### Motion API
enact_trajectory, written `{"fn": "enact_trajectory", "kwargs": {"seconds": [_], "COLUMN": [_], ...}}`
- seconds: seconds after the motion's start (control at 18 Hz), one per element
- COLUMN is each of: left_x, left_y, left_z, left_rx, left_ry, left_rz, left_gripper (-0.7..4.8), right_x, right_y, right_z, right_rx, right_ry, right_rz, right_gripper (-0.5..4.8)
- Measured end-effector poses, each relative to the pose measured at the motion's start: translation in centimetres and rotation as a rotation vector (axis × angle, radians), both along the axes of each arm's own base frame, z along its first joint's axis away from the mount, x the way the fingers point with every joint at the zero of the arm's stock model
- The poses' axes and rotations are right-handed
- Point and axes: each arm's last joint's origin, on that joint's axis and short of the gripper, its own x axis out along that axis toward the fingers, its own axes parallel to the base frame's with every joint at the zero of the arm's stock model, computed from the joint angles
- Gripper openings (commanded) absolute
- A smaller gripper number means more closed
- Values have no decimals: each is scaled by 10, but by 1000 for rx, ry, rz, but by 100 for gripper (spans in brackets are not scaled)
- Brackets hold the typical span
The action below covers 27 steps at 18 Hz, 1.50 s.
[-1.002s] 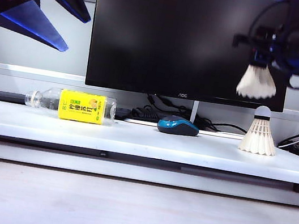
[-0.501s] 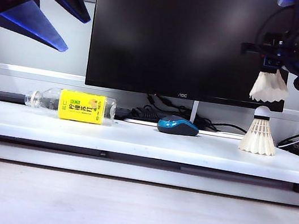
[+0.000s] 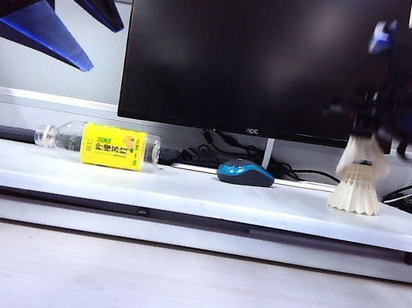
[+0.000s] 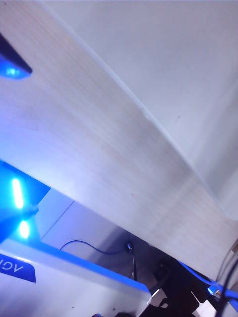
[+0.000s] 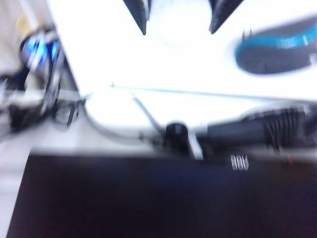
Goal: Stack the badminton balls on the table vertically.
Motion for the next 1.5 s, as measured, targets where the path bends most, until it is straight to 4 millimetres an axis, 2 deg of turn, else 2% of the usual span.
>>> {"fn": "enact_trajectory", "kwargs": {"seconds": [0.22,0.28,0.33,0.67,0.78,1.0,1.11,1.23,1.39,1.5], "left_x": [0,0,0,0,0,4,3,-5,-33,-57], "left_y": [0,0,0,0,1,4,5,8,20,31], "left_z": [0,0,0,0,-1,-3,-1,15,44,62], "left_rx": [3,3,3,3,27,160,162,101,42,-4], "left_ry": [6,6,6,6,-7,-54,-66,-140,-289,-394], "left_rz": [0,0,0,0,19,148,172,201,237,260], "left_gripper": [341,341,341,341,344,345,344,344,341,341], "right_x": [3,4,4,4,3,-8,-21,-45,-84,-106], "right_y": [1,1,1,1,1,-2,-6,-13,-23,-29], "right_z": [-7,-8,-8,-12,-9,23,48,77,108,117], "right_rx": [26,26,26,18,21,56,73,78,84,83], "right_ry": [8,9,9,38,28,-78,-137,-156,-188,-168], "right_rz": [1,1,1,1,2,4,18,42,128,175], "right_gripper": [149,158,196,214,291,293,293,292,291,243]}}
